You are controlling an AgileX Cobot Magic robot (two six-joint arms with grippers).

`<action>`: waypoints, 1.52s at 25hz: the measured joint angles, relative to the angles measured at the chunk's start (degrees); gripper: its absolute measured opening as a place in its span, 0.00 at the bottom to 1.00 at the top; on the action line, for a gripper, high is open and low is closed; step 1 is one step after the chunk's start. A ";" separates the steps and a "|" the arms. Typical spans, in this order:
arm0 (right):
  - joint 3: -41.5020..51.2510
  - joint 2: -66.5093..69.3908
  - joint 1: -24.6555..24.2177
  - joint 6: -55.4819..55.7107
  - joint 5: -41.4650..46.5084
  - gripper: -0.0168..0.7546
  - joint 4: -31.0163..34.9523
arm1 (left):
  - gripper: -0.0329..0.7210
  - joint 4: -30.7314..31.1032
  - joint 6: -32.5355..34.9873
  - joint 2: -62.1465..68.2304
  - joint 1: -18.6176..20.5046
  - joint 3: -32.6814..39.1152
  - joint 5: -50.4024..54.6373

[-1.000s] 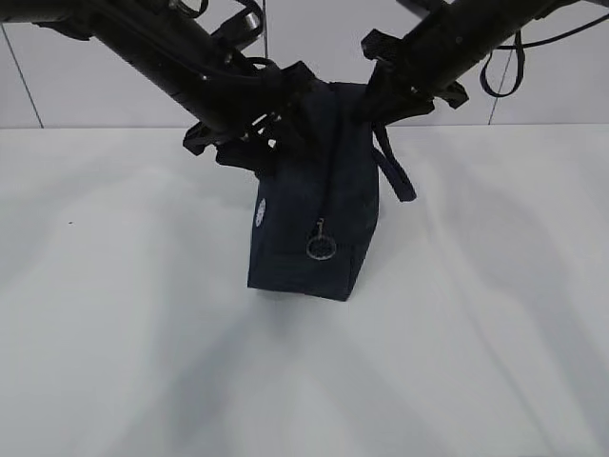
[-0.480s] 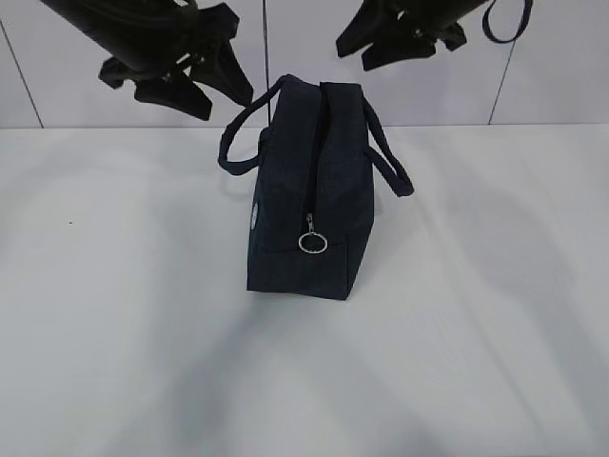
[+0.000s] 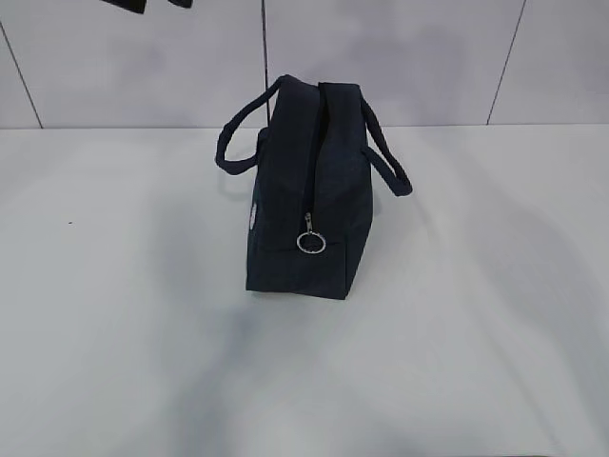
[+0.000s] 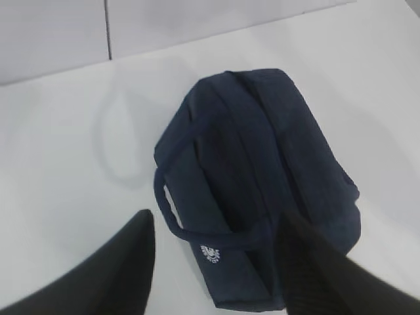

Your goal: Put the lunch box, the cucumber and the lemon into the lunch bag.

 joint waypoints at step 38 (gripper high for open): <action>86.77 -49.76 0.00 -50.81 -28.99 0.45 33.42 | 0.56 7.17 2.85 -38.76 -1.50 42.64 -17.80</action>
